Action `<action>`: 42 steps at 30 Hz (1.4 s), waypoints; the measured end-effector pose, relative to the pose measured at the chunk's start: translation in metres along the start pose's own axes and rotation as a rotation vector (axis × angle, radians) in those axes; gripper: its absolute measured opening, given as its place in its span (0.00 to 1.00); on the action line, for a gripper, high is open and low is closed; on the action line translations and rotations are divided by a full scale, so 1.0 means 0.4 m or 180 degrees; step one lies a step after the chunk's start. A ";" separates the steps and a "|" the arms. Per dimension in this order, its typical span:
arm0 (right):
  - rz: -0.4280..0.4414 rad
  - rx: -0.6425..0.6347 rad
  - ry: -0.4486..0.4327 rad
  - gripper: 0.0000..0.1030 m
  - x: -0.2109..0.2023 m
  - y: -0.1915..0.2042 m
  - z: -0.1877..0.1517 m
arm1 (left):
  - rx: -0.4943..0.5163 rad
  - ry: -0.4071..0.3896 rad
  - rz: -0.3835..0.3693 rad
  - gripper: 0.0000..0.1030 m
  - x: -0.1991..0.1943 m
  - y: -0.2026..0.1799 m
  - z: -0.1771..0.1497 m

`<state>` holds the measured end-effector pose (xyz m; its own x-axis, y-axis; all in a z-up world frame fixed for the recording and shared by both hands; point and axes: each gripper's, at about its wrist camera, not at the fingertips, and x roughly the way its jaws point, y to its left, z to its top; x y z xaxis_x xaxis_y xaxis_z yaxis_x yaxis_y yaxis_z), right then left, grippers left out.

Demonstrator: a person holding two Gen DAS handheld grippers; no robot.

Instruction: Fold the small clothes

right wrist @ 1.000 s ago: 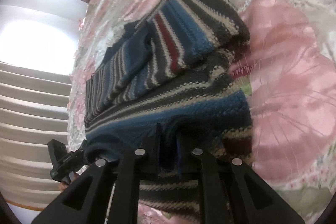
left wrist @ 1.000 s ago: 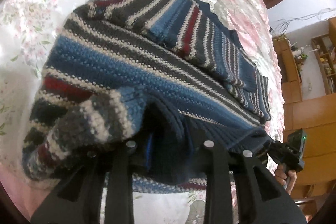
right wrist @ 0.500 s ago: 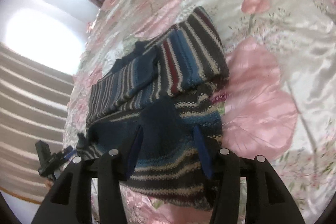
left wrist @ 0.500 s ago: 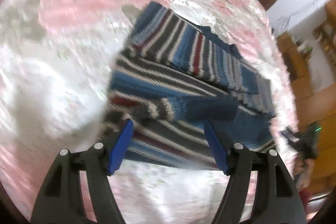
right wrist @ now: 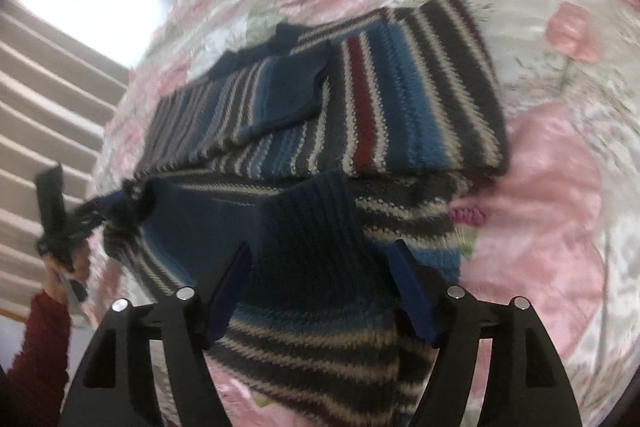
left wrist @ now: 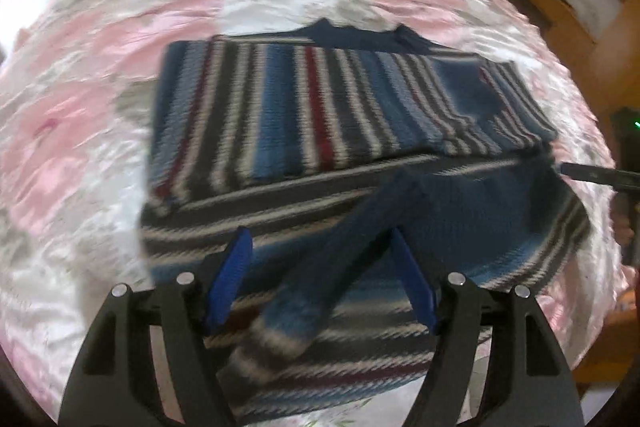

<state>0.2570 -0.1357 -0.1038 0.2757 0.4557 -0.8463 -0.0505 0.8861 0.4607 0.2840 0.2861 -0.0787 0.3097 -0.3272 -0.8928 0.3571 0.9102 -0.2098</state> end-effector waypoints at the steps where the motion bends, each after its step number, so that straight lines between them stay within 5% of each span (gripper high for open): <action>1: -0.0018 -0.0027 0.0024 0.72 0.008 -0.001 0.004 | 0.0071 -0.0019 -0.0049 0.69 0.001 -0.007 0.000; 5: -0.0023 -0.0106 0.0138 0.75 0.046 -0.005 0.018 | 0.0380 0.0012 -0.0103 0.69 0.021 -0.042 -0.009; 10: -0.0105 -0.0263 0.0185 0.73 0.076 0.009 0.019 | 0.0632 0.0116 0.0214 0.69 0.075 -0.053 -0.006; 12: -0.0193 -0.0326 0.0178 0.58 0.084 0.020 0.019 | 0.0657 0.0126 0.0284 0.61 0.090 -0.053 0.000; 13: -0.0234 -0.0373 0.0167 0.44 0.084 0.023 0.018 | 0.0666 0.0135 0.0291 0.43 0.095 -0.053 0.002; 16: -0.0250 -0.0409 0.0101 0.22 0.070 0.026 0.012 | 0.0619 0.0178 0.0180 0.13 0.100 -0.053 0.001; 19: -0.0091 -0.0372 0.0015 0.10 0.041 0.018 0.007 | 0.0693 0.0090 0.0183 0.10 0.079 -0.067 -0.011; 25: 0.0126 -0.0417 -0.0174 0.10 -0.022 0.026 -0.033 | 0.0638 -0.0159 -0.0054 0.08 -0.012 -0.067 -0.053; 33: -0.0018 -0.0265 -0.0023 0.09 0.021 0.014 -0.055 | 0.0364 -0.0066 -0.0047 0.08 0.015 -0.039 -0.095; 42: 0.0182 -0.0225 -0.0522 0.08 -0.115 0.035 0.025 | 0.0097 -0.0509 -0.0134 0.08 -0.074 -0.014 -0.025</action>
<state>0.2531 -0.1450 -0.0559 0.4229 0.4909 -0.7617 -0.1363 0.8655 0.4821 0.2642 0.2934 -0.0551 0.4294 -0.4033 -0.8081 0.3985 0.8875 -0.2311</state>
